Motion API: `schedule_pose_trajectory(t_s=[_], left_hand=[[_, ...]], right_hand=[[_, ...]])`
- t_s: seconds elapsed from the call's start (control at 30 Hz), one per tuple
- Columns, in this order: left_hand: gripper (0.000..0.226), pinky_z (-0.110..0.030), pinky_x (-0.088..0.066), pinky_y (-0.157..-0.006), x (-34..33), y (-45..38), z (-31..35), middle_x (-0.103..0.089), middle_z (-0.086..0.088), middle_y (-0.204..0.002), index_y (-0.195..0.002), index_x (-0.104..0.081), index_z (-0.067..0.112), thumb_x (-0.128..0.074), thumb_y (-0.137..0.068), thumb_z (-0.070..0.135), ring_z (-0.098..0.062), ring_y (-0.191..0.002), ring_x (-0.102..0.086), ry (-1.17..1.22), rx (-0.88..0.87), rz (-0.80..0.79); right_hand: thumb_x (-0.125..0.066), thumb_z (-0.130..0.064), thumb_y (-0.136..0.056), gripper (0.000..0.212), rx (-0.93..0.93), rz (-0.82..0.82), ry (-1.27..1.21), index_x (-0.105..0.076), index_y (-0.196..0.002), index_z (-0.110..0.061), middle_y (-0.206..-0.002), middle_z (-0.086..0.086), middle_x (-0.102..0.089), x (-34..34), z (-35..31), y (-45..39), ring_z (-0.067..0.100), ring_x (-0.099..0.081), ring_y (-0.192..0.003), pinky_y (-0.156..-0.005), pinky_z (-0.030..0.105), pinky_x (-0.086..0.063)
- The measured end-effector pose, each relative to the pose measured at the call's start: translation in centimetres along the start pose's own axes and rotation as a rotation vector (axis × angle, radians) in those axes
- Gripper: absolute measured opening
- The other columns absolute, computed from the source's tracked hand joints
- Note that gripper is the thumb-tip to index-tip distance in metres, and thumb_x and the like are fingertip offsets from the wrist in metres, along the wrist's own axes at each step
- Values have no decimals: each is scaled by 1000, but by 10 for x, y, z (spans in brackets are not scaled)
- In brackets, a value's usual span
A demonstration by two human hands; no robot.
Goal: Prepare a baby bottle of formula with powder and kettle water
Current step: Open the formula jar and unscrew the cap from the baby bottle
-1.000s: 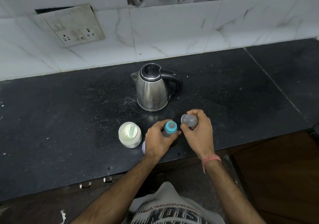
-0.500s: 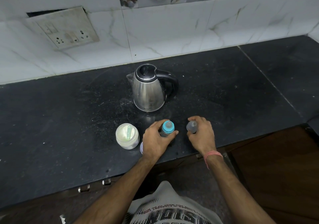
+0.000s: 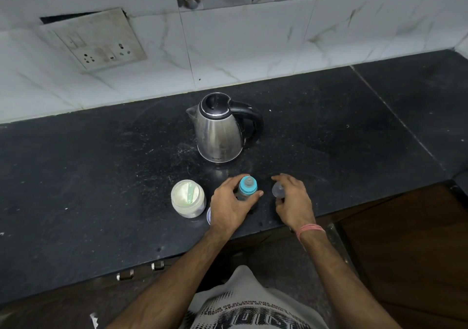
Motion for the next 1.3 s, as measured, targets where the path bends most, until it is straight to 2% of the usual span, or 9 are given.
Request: schedule_pose_trajectory(t_s=[0.1,0.23,0.4,0.5,0.67,0.83,1.0,1.2,1.3], left_hand=[[64,-35,-67,-100,0,0,0,-76,23,-127,-135,-77,41,-99,-79,62,3,-118,-73,13,7,-4],[62,-34,-66,-100,0,0,4,-77,22,-127,-135,-78,39,-101,-80,56,3,-118,-73,35,2,2],[57,-34,-65,-101,0,1,3,-80,23,-127,-138,-77,42,-94,-85,54,3,-117,-75,26,7,-15],[56,-33,-66,-100,0,3,-1,-82,25,-121,-139,-76,45,-92,-85,46,4,-110,-77,-29,11,-61],[50,-35,-67,-96,4,3,-6,-85,19,-119,-138,-79,39,-87,-89,37,0,-107,-78,-132,-2,-60],[45,-33,-67,-93,4,2,-1,-86,15,-117,-138,-80,33,-85,-93,32,-2,-102,-79,-169,-25,-43],[39,-37,-68,-87,3,0,-2,-86,16,-108,-131,-81,33,-80,-92,34,-3,-94,-79,-182,-25,-65],[62,-29,-59,-79,6,2,3,-86,12,-103,-124,-82,33,-63,-78,69,-7,-90,-78,-196,30,-69],[64,-30,-60,-81,6,1,3,-86,13,-105,-128,-82,33,-69,-77,70,-6,-93,-78,-200,27,-75]], right_hand=[[-79,-2,-91,66,59,92,-41,-61,-149,-28,-159,-6,-52,13,-10,5,17,-39,-152,-123,29,-36],[-73,-9,-94,39,134,276,-249,-71,-129,-25,-128,-13,-66,38,-32,18,7,-58,-122,-105,32,-53],[-77,-48,-94,50,216,90,-298,-64,-140,-34,-129,-23,-61,21,-59,21,2,-64,-111,-90,26,-57],[-79,-62,-91,63,230,58,-162,-63,-144,-32,-136,-18,-60,10,-65,16,2,-64,-116,-98,27,-55],[-88,-52,-86,61,209,69,-104,-66,-138,-28,-134,-12,-63,6,-75,10,9,-64,-119,-102,34,-58],[-86,-42,-91,54,242,67,-37,-67,-138,-25,-135,-9,-65,6,-82,9,12,-57,-126,-101,25,-44],[-84,-27,-94,50,305,4,-36,-68,-142,-24,-141,-9,-67,7,-90,8,13,-55,-129,-110,28,-47],[-81,-7,-94,52,314,-200,-140,-70,-137,-35,-138,-15,-65,10,-81,-1,3,-46,-123,-114,33,-48],[-84,-10,-91,62,323,-314,-129,-64,-142,-39,-137,-16,-61,13,-85,-7,6,-44,-125,-115,36,-46]])
Point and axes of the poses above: each hand's wrist, its own y-axis away from the middle knuckle, its own x-axis out of the back of the hand, z = x × y, the point moved 6 cm from there along -y, towards the middle knuckle
